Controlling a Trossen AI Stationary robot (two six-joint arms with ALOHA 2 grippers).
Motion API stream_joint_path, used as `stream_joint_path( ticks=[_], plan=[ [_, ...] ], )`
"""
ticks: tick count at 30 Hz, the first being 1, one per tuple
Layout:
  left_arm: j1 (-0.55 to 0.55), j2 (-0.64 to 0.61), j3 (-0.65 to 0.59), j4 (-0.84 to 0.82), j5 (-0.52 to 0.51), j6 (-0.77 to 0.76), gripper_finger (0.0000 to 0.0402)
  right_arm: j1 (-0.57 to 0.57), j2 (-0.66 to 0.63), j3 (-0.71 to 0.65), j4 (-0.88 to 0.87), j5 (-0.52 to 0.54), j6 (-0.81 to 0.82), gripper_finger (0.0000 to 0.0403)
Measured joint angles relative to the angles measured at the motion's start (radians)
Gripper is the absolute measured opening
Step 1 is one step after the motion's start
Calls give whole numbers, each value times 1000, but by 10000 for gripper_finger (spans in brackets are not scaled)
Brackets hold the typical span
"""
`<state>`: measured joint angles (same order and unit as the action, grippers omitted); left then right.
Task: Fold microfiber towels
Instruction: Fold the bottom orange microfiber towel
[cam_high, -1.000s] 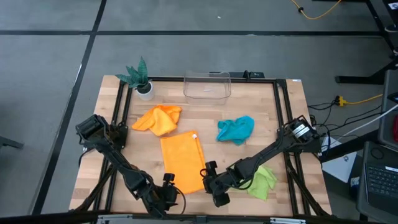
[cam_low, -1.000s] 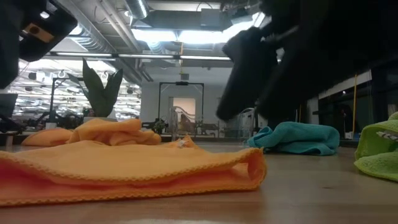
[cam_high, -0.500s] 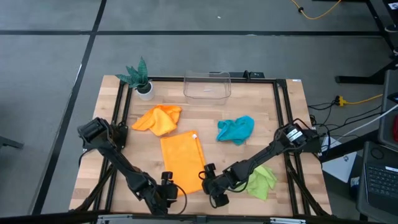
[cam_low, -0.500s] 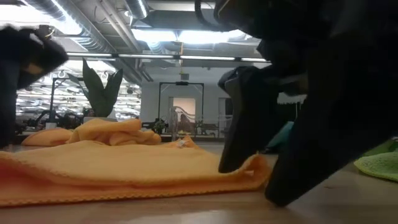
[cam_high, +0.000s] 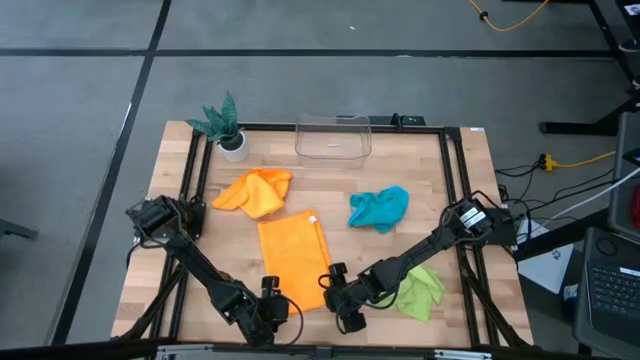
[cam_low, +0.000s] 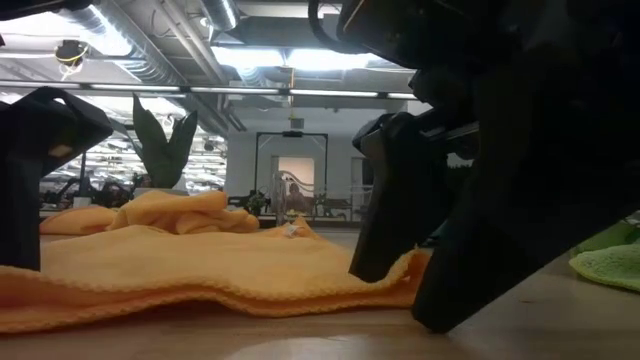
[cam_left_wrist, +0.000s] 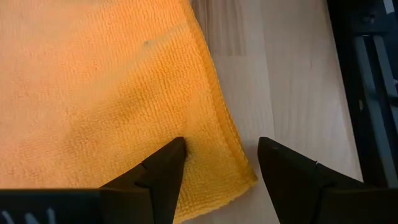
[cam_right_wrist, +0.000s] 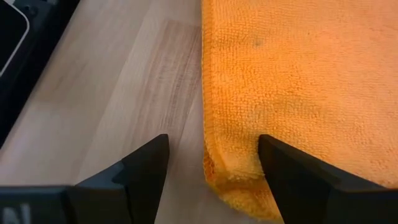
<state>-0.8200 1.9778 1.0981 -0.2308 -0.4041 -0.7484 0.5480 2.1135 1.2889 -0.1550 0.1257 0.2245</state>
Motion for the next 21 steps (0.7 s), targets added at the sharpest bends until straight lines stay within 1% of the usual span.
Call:
stream_joint_path(
  ticks=[4,7,10,13,16,20,21],
  plan=[
    [0,1,2,-32,14,2,201,0,1,0,-2,3,-16,235],
    [0,0,2,-51,14,1,190,1,2,0,-2,4,-18,202],
    [-1,1,1,-55,-2,-2,167,0,2,-1,-2,8,-7,161],
    [-1,1,0,-57,-17,-4,139,0,2,-1,-3,18,32,119],
    [2,1,-2,-57,-26,-8,105,-1,2,-2,-6,22,34,76],
    [1,2,-4,-37,-36,-11,44,-1,2,-2,-5,27,32,19],
    [1,2,-5,-30,-36,-12,25,-1,2,-2,-5,29,33,12]
  ],
)
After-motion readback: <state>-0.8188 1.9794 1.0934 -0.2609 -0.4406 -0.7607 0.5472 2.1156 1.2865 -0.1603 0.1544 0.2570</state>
